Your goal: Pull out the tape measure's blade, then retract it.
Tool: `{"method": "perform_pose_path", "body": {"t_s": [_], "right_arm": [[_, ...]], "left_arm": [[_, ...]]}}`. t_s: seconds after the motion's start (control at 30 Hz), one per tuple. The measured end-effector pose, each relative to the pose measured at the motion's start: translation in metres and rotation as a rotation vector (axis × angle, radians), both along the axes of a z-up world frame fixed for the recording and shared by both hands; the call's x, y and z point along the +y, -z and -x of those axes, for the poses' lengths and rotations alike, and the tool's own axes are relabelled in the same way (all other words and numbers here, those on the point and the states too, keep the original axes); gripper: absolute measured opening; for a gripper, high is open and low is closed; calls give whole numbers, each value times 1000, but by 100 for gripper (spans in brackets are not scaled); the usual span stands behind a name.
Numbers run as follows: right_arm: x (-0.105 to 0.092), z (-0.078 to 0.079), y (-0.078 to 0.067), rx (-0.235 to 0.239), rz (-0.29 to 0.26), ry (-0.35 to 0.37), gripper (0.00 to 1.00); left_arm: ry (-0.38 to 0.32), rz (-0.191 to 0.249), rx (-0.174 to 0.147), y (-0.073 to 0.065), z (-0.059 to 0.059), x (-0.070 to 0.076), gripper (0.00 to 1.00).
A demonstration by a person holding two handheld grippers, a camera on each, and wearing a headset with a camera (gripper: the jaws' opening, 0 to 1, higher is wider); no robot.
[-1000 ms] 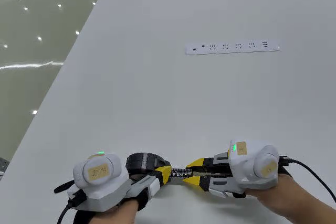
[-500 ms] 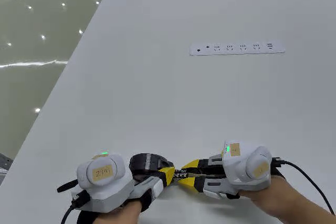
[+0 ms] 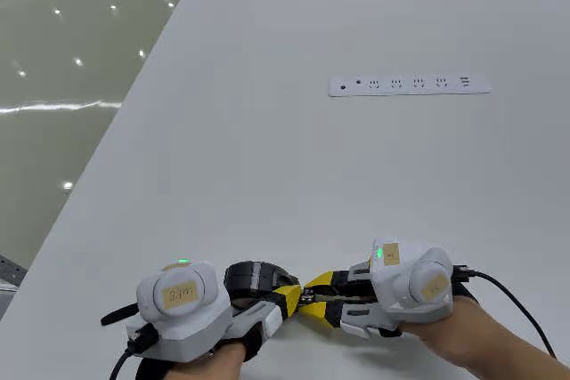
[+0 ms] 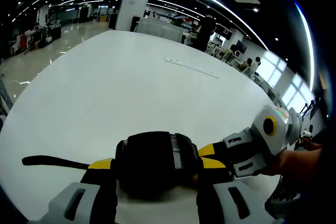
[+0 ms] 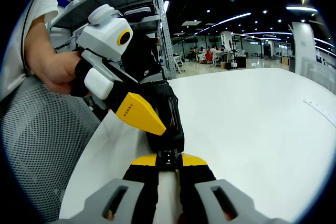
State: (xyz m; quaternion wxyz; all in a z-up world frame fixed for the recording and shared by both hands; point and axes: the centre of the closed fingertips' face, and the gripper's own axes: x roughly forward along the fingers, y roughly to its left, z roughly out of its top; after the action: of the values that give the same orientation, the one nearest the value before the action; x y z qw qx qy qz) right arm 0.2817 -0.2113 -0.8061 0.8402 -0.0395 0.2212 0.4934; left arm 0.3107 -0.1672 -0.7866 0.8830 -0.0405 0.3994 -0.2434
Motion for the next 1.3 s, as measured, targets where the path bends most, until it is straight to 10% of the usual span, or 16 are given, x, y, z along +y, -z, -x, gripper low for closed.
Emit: {"method": "perform_pose_path", "body": {"t_s": [0.67, 1.3], "right_arm": [[0, 4, 4, 13, 34, 8, 15], [-13, 10, 2, 77, 37, 81, 27]], "left_arm": [[43, -33, -15, 1, 1, -1, 60], [62, 40, -30, -6, 2, 0, 60]]}}
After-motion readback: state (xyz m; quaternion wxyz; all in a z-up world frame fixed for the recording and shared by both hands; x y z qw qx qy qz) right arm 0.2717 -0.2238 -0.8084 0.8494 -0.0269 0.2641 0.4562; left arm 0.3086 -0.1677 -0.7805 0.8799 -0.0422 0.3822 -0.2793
